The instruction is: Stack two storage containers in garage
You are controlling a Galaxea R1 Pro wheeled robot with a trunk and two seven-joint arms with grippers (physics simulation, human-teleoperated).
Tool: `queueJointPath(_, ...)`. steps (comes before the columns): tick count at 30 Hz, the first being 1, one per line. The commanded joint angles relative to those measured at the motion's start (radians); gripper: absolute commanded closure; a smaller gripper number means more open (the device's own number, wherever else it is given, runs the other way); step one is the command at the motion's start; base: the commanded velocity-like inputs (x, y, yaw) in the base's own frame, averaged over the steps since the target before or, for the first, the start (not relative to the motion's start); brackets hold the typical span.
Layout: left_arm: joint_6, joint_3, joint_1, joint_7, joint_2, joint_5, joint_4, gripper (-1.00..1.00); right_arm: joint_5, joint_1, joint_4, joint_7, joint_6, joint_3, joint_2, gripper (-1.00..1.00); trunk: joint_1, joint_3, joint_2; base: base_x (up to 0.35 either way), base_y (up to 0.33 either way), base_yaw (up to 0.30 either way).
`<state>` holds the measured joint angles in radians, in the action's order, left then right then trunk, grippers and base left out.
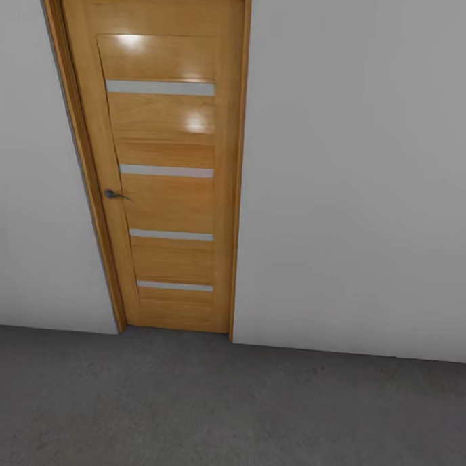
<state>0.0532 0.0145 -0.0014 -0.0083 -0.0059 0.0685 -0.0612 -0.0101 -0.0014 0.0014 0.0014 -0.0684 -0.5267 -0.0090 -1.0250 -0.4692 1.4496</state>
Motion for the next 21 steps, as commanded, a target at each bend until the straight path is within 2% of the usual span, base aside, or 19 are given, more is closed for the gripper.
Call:
queueJointPath(1,0.002,0.001,0.0,-0.001,0.0,0.007,0.0,-1.0,0.0,0.0,0.0,0.0,-0.003,-0.003,0.0,-1.0,0.0,-0.001,0.0,0.0,0.0,0.167)
queueJointPath(12,0.002,0.0,0.0,-0.002,0.001,0.008,0.0,-1.0,0.003,0.0,0.0,0.0,-0.004,-0.008,-0.003,-1.0,0.0,-0.001,0.0,0.017,0.0,0.031)
queueJointPath(21,0.001,-0.001,0.0,-0.002,0.001,0.008,0.0,-1.0,0.008,0.0,0.0,0.0,-0.004,-0.009,-0.001,-1.0,0.0,-0.001,0.0,0.286,0.0,0.0)
